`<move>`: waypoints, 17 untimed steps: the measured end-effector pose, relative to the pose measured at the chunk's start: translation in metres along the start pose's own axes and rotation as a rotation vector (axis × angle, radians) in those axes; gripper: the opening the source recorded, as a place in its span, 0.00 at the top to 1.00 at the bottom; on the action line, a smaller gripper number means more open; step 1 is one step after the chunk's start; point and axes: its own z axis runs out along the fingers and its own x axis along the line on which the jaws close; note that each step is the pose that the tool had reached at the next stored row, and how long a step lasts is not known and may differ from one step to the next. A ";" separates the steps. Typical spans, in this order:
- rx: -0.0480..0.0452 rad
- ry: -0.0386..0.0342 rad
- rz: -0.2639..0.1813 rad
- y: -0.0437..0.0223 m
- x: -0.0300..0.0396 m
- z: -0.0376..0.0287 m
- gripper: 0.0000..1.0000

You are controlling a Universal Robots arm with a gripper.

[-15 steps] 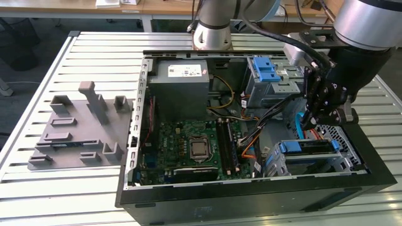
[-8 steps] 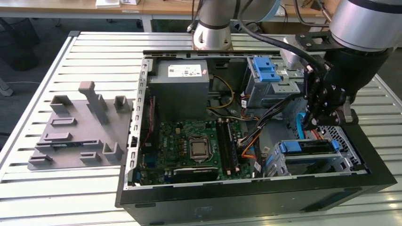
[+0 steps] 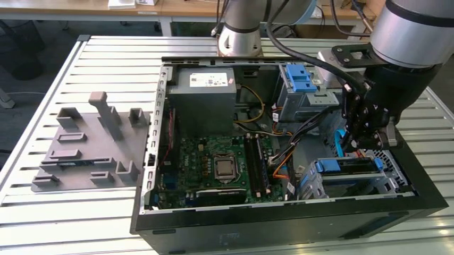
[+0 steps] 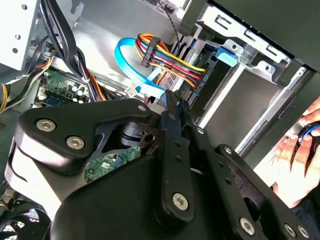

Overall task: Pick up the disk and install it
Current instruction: 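Insert the second disk wire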

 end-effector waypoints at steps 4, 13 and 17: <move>0.0000 0.0000 0.000 0.0001 0.0010 0.0003 0.84; 0.0017 -0.0001 0.000 -0.0001 0.0077 0.0019 0.84; 0.0030 -0.0001 0.000 0.0000 0.0085 0.0023 0.84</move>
